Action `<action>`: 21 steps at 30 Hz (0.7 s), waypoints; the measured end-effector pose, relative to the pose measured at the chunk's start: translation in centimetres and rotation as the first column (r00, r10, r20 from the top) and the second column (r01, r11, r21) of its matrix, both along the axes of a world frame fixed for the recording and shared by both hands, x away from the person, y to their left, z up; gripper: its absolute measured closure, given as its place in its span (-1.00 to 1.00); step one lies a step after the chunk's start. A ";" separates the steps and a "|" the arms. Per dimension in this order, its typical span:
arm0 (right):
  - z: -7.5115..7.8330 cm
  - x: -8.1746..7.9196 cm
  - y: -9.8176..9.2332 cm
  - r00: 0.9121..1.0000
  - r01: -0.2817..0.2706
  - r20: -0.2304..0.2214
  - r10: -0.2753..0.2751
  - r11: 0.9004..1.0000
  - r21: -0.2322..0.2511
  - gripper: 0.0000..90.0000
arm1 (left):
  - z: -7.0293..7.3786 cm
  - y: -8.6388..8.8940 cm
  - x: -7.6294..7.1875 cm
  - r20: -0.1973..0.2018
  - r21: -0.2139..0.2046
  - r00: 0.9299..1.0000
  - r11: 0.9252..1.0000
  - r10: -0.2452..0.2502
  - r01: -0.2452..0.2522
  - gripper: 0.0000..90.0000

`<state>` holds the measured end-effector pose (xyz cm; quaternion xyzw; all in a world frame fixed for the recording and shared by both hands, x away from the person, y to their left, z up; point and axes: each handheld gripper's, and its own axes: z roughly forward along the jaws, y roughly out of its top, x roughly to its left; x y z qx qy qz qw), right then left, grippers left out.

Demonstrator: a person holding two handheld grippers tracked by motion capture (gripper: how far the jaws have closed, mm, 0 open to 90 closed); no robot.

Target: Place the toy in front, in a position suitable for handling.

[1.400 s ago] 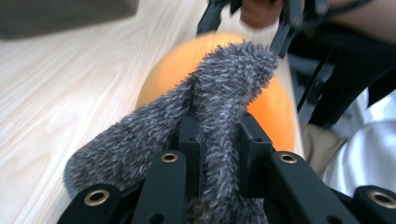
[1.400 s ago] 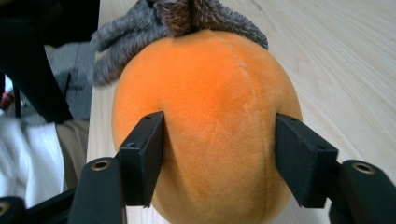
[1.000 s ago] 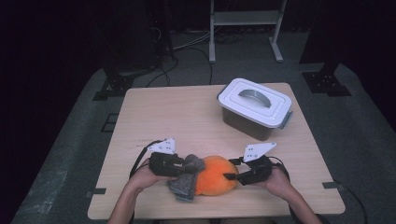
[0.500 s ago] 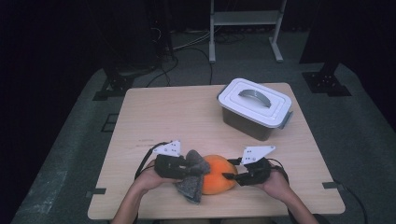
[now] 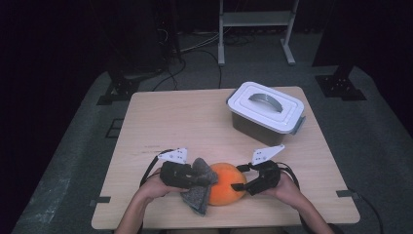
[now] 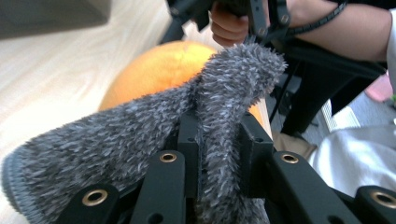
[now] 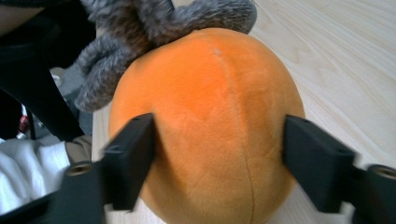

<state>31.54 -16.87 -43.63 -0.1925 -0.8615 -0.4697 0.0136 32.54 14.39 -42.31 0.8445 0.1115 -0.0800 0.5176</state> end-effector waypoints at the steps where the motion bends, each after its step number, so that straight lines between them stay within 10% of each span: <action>1: 0.2 -0.2 0.0 1.000 -0.002 0.021 0.002 1.000 -0.014 -0.17 | 0.2 0.0 0.0 0.002 -0.013 1.000 1.000 0.010 -0.010 0.64; 9: 1.6 -2.2 1.6 0.975 -0.043 0.215 0.059 0.996 -0.079 0.09 | 1.5 -0.9 -0.4 0.067 -0.040 0.997 0.998 0.041 -0.038 0.64; 18: 2.6 -2.3 0.6 0.954 -0.016 0.295 0.041 0.996 -0.086 0.17 | 0.9 0.8 0.2 0.070 0.039 0.990 0.991 0.125 -0.128 0.64; 21: 2.6 -2.3 0.3 0.956 -0.015 0.289 0.037 0.997 -0.079 0.16 | 0.8 1.0 0.4 0.047 -0.007 0.990 0.991 0.132 -0.132 0.64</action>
